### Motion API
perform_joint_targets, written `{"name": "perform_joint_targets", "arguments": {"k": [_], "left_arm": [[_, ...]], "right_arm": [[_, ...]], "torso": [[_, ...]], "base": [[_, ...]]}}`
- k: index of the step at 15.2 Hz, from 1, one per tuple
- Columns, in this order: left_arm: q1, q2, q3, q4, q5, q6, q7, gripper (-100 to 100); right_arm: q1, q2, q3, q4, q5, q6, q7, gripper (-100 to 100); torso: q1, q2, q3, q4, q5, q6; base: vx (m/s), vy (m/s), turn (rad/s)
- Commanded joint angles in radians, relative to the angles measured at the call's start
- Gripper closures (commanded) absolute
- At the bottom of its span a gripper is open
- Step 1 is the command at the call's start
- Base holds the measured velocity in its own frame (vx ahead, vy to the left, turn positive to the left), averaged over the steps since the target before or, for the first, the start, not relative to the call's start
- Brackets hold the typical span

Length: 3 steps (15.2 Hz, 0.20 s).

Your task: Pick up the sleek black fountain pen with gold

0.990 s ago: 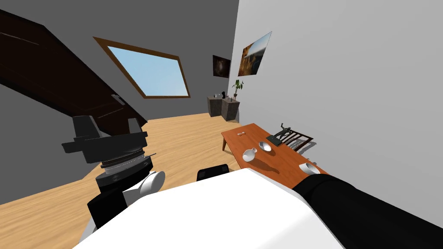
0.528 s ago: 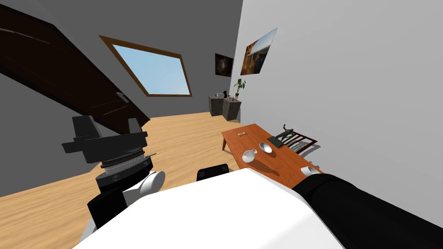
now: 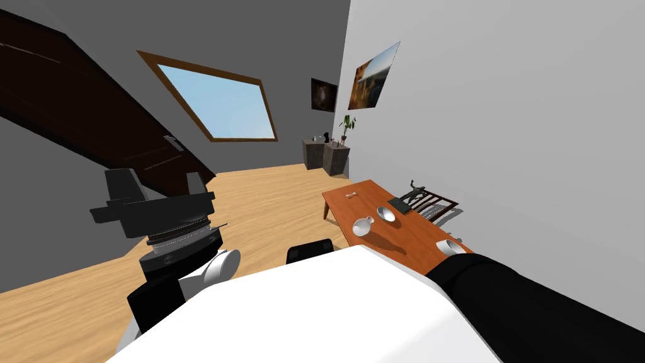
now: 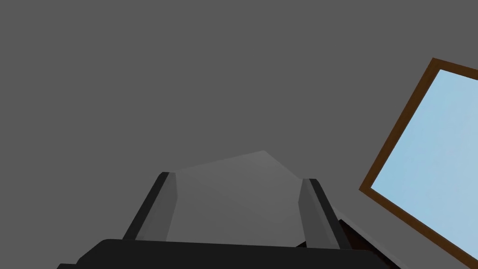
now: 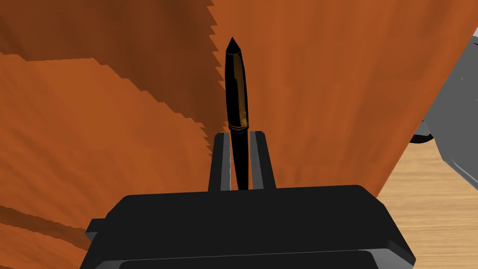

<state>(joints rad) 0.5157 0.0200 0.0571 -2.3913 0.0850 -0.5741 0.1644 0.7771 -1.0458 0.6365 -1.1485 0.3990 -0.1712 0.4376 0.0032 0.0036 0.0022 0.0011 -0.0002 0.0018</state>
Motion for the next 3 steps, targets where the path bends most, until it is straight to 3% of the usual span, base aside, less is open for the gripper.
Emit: {"name": "perform_joint_targets", "arguments": {"k": [1, 2, 3], "left_arm": [[0.000, 0.000, 0.000, 0.000, 0.000, 0.000, 0.000, 0], [0.000, 0.000, 0.000, 0.000, 0.000, 0.000, 0.000, 0], [0.000, 0.000, 0.000, 0.000, 0.000, 0.000, 0.000, 0]], "right_arm": [[0.015, -0.030, -0.006, -0.020, -0.006, -0.007, -0.003, 100], [0.025, -0.050, -0.010, -0.035, -0.010, -0.011, -0.005, 100], [0.019, -0.032, -0.006, -0.028, -0.006, -0.002, -0.003, 100]], "torso": [[0.000, 0.000, 0.000, 0.000, 0.000, 0.000], [0.001, 0.000, 0.000, 0.000, 0.000, 0.000], [0.001, -0.001, 0.000, 0.000, 0.000, 0.000]], "base": [[0.027, 0.060, -0.065], [0.025, 0.056, -0.067], [0.014, 0.034, -0.029]]}}
